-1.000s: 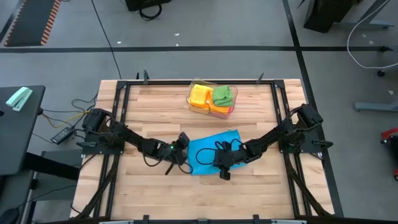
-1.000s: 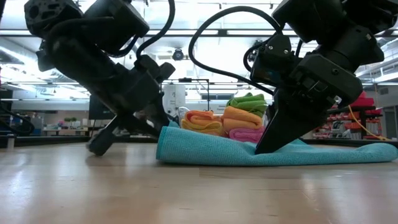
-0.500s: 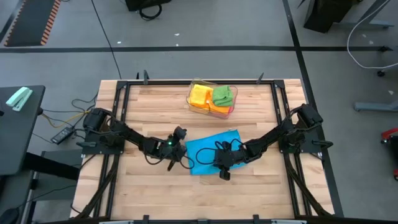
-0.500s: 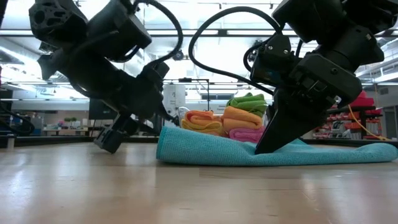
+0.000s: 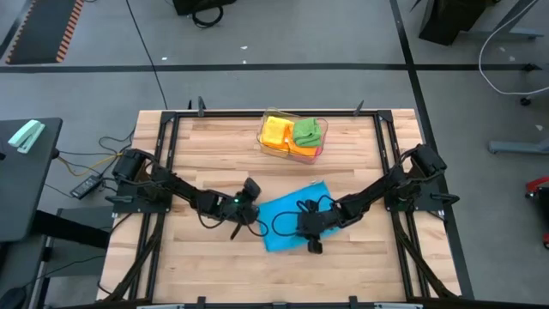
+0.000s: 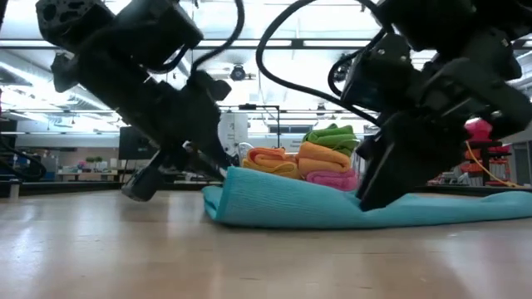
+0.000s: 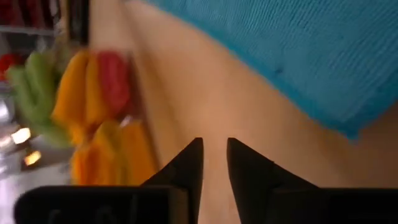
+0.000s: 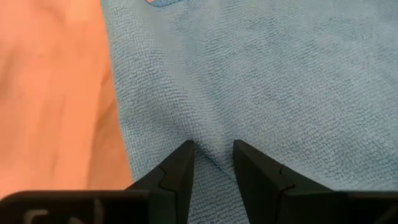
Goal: Fold microfiber towels
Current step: Fold the blue microfiber cloth
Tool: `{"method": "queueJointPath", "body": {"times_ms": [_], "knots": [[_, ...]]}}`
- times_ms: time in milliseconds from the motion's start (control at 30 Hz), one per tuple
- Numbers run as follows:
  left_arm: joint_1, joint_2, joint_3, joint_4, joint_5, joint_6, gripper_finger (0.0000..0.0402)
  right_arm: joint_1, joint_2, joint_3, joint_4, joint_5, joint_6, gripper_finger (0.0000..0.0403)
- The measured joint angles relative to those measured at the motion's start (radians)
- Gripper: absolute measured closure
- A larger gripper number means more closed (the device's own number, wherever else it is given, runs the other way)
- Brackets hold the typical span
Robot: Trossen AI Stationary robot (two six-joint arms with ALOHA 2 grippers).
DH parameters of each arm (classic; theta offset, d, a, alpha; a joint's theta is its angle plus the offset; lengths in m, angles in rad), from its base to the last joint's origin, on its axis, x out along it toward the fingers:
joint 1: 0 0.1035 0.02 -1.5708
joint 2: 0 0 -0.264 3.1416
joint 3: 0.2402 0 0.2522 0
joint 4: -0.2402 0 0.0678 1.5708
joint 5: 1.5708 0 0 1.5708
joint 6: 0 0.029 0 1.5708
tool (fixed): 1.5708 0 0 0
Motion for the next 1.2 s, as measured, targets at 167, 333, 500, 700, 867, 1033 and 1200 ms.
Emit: {"method": "queueJointPath", "body": {"times_ms": [167,333,500,700,867,1033,1200], "knots": [[-0.002,0.000,0.026,0.008,0.127,-0.050,0.0343,0.020,-0.004,0.031,-0.049,-0.087,-0.002,0.0282],[-0.012,0.000,0.052,0.006,0.132,-0.043,0.0358,0.039,-0.029,0.103,-0.168,-0.082,-0.018,0.0282],[-0.022,-0.001,0.075,0.002,0.189,-0.056,0.0365,0.060,-0.052,0.191,-0.387,-0.015,0.065,0.0282],[-0.053,-0.002,0.083,-0.026,0.353,-0.084,0.0372,0.089,-0.061,0.232,-0.721,0.066,0.191,0.0282],[-0.061,-0.002,0.083,-0.049,0.574,-0.152,0.0374,0.082,-0.066,0.208,-0.798,0.072,0.214,0.0283],[-0.060,-0.002,0.083,-0.083,0.604,-0.220,0.0375,0.049,-0.066,0.191,-0.792,0.067,0.136,0.0299],[-0.085,-0.002,0.083,-0.088,0.621,-0.257,0.0383,-0.004,-0.071,0.164,-0.781,0.068,-0.101,0.0320]]}}
